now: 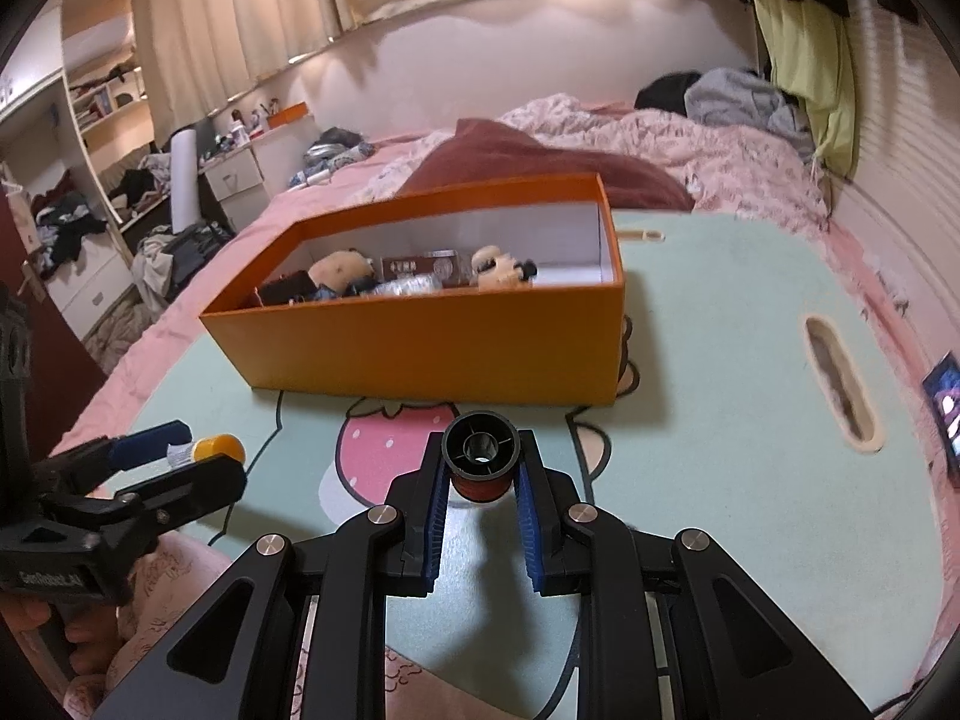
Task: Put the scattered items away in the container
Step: 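Carry the spool into the orange box and open the right tool while the left tool holds the tube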
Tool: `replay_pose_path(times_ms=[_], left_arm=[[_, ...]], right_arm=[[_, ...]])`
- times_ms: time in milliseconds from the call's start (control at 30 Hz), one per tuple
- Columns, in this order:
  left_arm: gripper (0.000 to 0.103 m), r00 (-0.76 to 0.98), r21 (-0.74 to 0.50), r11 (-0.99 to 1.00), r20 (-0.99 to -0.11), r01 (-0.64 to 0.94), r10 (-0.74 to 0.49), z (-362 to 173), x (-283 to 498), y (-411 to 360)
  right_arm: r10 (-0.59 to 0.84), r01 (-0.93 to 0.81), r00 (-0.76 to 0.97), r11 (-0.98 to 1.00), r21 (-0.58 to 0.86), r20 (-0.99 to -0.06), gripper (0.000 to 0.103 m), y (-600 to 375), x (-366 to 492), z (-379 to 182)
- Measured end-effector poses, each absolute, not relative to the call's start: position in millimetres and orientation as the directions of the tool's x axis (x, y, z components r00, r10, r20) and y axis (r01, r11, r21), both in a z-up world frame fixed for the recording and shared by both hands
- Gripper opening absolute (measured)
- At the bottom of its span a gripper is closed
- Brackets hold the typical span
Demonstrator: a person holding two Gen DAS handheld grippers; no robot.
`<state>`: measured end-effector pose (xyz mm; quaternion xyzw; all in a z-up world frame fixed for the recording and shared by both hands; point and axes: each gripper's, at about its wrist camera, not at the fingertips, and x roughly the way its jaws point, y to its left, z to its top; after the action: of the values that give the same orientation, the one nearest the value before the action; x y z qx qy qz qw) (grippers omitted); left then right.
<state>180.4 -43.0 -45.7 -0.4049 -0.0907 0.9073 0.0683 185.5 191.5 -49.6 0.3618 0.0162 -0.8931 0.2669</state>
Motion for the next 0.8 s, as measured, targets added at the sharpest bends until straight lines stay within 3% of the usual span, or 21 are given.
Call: replay_pose_path(times_ms=[333, 433, 600, 800], left_arm=[[0.097, -0.697, -0.221, -0.973, -0.689, -0.060, 0.199, -3, 144, -48], [0.097, -0.672, -0.242, -0.967, -0.705, -0.076, 0.229, 7, 115, -50], [0.097, -0.685, -0.172, -0.983, -0.708, -0.069, 0.172, 13, 74, -47], [0.097, -0.642, -0.235, -0.971, -0.737, -0.052, 0.213, -9, 53, -54]], right_arm=[[-0.464, 0.475, -0.655, -0.866, 0.153, -0.596, 0.020, 180, 171, -8], [-0.441, 0.471, -0.655, -0.873, 0.124, -0.614, 0.020, 169, 154, 8], [-0.422, 0.478, -0.650, -0.874, 0.091, -0.633, 0.020, 147, 124, 22], [-0.392, 0.448, -0.634, -0.889, 0.097, -0.666, 0.020, 148, 91, 10]])
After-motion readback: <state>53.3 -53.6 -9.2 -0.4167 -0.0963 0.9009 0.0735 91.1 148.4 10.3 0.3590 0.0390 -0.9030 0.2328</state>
